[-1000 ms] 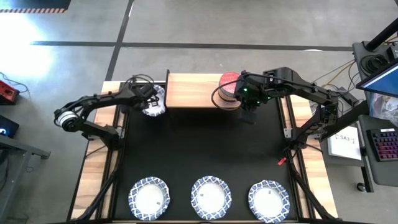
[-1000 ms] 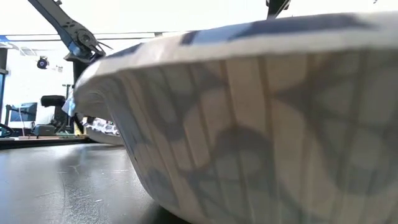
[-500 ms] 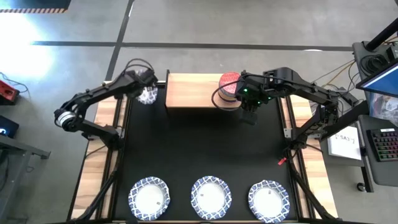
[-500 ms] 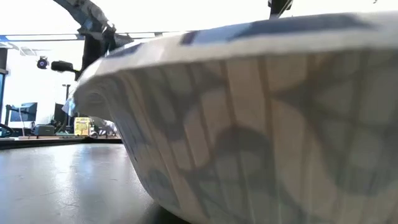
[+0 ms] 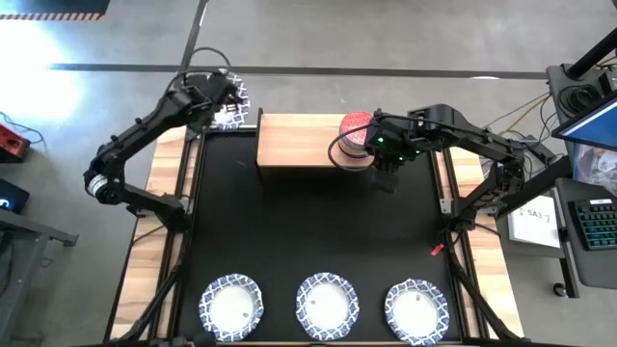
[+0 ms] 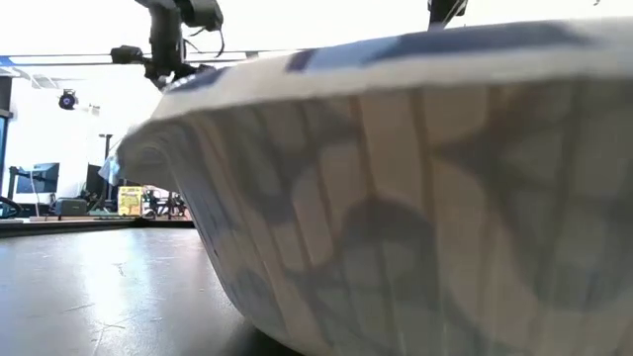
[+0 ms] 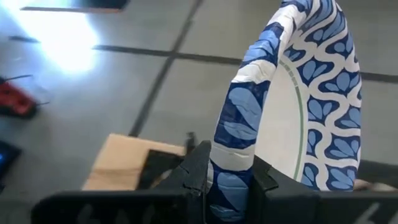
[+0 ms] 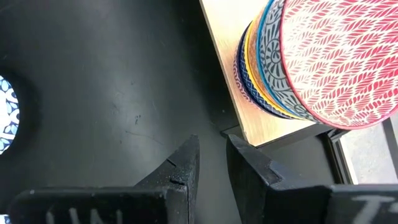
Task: Place and stack bowls onto a shelf
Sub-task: Put the blue bowl on the shelf
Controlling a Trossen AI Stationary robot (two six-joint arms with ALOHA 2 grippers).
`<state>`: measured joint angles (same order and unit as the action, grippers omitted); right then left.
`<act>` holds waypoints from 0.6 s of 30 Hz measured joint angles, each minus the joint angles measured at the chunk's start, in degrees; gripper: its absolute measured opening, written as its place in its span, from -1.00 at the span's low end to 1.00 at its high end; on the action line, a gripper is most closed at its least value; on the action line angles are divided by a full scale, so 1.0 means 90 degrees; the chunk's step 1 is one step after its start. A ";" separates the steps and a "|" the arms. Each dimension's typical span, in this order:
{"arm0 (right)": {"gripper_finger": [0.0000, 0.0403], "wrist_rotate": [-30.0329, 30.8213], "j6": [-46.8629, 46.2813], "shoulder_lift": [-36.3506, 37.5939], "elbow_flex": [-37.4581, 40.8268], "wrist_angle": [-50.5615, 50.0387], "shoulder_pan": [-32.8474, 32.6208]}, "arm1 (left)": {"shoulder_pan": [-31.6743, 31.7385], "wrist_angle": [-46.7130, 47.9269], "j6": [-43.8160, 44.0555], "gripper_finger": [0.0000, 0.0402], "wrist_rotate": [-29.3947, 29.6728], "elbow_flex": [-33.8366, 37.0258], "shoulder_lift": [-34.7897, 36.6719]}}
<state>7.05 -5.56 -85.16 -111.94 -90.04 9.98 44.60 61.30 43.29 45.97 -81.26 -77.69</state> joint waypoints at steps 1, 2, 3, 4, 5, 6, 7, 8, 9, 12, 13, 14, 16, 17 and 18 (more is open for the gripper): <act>-0.66 0.0000 0.0000 0.0002 0.0000 0.0000 0.0002 | -0.0027 -0.0079 -0.0159 -0.85 -0.0150 -0.0098 0.0000; -0.66 0.0000 0.0000 0.0002 0.0000 0.0000 0.0000 | -0.0063 -0.0190 -0.0329 -0.85 -0.0306 -0.0179 0.0000; -0.66 -0.0013 -0.0002 0.0002 0.0000 0.0000 0.0000 | -0.0108 -0.0297 -0.0489 -0.85 -0.0518 -0.0238 0.0000; -0.66 -0.0112 -0.0002 0.0002 0.0000 0.0001 0.0002 | -0.0164 -0.0394 -0.0633 -0.85 -0.0733 -0.0270 0.0004; -0.66 -0.0265 -0.0004 0.0002 0.0000 0.0000 0.0002 | -0.0225 -0.0527 -0.0754 -0.85 -0.0922 -0.0274 0.0005; -0.66 -0.0437 -0.0028 0.0007 0.0000 0.0002 0.0002 | -0.0299 -0.0688 -0.0889 -0.85 -0.1135 -0.0266 0.0005; -0.66 -0.0614 -0.0066 0.0015 0.0000 0.0002 0.0000 | -0.0375 -0.0883 -0.1041 -0.85 -0.1354 -0.0226 0.0005; -0.66 -0.0771 -0.0092 0.0027 0.0000 0.0002 -0.0008 | -0.0445 -0.1047 -0.1198 -0.85 -0.1607 -0.0179 0.0005; -0.66 -0.0881 -0.0131 0.0036 0.0000 0.0002 -0.0036 | -0.0506 -0.1179 -0.1335 -0.85 -0.1901 -0.0121 0.0005; -0.66 -0.0998 -0.0287 0.0058 0.0000 0.0002 -0.0148 | -0.0696 -0.1639 -0.1635 -0.85 -0.2708 0.0108 0.0005; -0.66 -0.1002 -0.0342 0.0064 0.0000 0.0002 -0.0196 | -0.0750 -0.1830 -0.1685 -0.85 -0.2948 0.0214 0.0005; -0.66 -0.1001 -0.0416 0.0070 0.0000 0.0002 -0.0243 | -0.0783 -0.1996 -0.1734 -0.85 -0.3155 0.0318 0.0005; -0.66 -0.1001 -0.0496 0.0080 0.0000 0.0002 -0.0355 | -0.0824 -0.2191 -0.1755 -0.85 -0.3564 0.0545 0.0002; -0.66 -0.1001 -0.0557 0.0087 0.0005 0.0003 -0.0416 | -0.0840 -0.2385 -0.1758 -0.85 -0.3730 0.0682 0.0000; -0.66 -0.1001 -0.0591 0.0095 0.0019 0.0007 -0.0476 | -0.0862 -0.2600 -0.1752 -0.85 -0.3875 0.0824 0.0000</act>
<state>-1.96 -10.88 -84.31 -111.77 -89.98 5.69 36.84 37.90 27.52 11.10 -73.85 -77.69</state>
